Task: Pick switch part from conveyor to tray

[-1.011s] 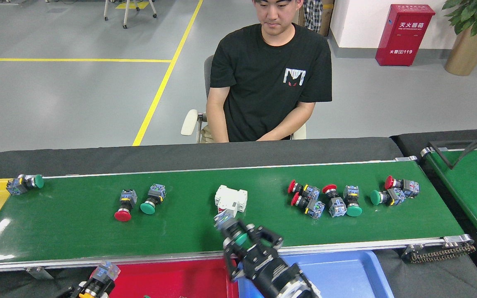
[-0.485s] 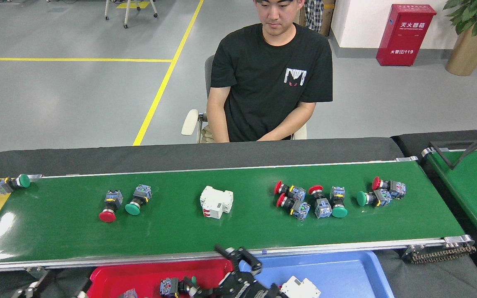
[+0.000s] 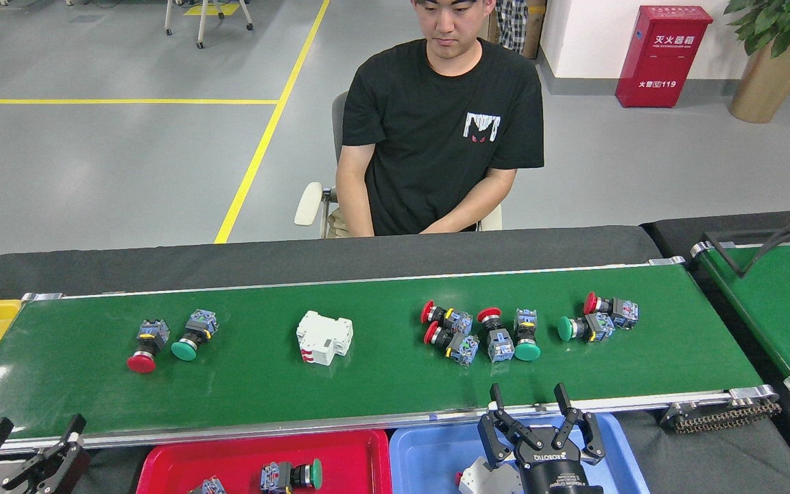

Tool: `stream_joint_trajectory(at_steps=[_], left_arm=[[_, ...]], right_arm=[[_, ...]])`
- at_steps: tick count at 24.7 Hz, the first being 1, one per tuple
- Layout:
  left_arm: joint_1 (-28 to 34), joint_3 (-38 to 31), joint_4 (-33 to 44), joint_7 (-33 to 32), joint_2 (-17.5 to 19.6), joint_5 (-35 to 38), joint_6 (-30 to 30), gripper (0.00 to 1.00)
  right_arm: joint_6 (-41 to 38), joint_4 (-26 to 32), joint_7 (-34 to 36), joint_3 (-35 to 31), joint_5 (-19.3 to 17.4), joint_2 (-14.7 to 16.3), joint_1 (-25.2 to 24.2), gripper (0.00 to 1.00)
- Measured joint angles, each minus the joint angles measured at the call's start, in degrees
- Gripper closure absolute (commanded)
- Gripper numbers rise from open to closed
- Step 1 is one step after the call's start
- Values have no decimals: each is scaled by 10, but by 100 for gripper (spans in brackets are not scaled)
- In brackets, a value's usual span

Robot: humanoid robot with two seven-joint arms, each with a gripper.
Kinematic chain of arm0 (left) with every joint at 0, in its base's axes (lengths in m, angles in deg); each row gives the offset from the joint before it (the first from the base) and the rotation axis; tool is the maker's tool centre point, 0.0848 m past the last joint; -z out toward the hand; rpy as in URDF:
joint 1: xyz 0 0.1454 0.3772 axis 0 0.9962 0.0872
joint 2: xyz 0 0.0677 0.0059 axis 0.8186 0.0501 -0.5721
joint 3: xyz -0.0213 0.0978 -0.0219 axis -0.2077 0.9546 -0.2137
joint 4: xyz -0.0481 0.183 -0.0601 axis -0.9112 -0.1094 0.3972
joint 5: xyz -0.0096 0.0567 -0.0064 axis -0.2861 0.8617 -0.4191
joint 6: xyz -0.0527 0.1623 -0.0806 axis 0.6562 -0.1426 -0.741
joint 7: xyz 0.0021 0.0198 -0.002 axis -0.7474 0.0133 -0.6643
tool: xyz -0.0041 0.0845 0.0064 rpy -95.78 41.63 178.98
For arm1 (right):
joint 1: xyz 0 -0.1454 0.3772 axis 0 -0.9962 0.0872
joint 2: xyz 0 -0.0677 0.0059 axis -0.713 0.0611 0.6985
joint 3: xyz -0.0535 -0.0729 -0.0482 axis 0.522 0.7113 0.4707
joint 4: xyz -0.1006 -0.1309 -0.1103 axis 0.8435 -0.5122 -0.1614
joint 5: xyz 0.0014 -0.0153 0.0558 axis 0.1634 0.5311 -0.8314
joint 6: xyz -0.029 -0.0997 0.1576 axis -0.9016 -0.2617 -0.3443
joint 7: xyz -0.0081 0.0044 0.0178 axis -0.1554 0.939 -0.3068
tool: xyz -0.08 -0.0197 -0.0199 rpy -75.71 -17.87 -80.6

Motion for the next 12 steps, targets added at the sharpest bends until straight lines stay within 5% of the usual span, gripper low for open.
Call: stream_joint_trajectory(at_steps=[12], left_arm=[[-137, 76, -194, 14, 38, 17, 36, 0]], right_arm=[[2, -135, -56, 68, 26, -37, 139, 1]])
